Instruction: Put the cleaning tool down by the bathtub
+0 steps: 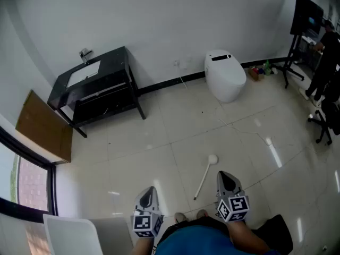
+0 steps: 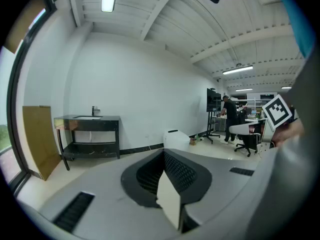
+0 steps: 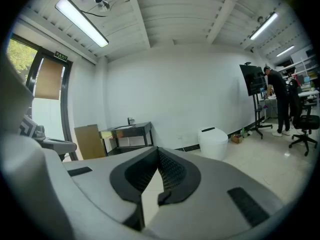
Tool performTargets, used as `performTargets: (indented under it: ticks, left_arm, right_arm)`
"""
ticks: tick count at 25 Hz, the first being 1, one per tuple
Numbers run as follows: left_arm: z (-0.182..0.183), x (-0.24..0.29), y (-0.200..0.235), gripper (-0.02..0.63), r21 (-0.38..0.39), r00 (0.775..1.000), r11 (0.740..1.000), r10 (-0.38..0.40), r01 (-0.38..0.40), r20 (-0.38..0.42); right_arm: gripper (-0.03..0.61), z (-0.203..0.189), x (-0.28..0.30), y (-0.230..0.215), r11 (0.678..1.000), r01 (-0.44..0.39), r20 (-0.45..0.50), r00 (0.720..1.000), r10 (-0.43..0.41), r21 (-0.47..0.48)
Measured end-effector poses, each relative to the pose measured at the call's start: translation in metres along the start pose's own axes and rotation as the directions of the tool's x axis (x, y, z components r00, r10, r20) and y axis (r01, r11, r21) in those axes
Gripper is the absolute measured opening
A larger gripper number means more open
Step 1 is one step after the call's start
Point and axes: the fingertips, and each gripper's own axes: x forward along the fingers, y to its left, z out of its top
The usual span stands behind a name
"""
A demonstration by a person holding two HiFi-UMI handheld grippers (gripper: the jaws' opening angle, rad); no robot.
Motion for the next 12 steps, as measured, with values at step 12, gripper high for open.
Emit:
performTargets:
  ticks: [12]
  left_arm:
    - [-0.017, 0.039, 0.005, -0.003, 0.018, 1.0, 1.0, 0.001, -0.001, 0.001]
  right_arm:
    - [0.066, -0.007, 0.016, -0.058, 0.993, 0.114, -0.012, 0.993, -0.114, -0.016]
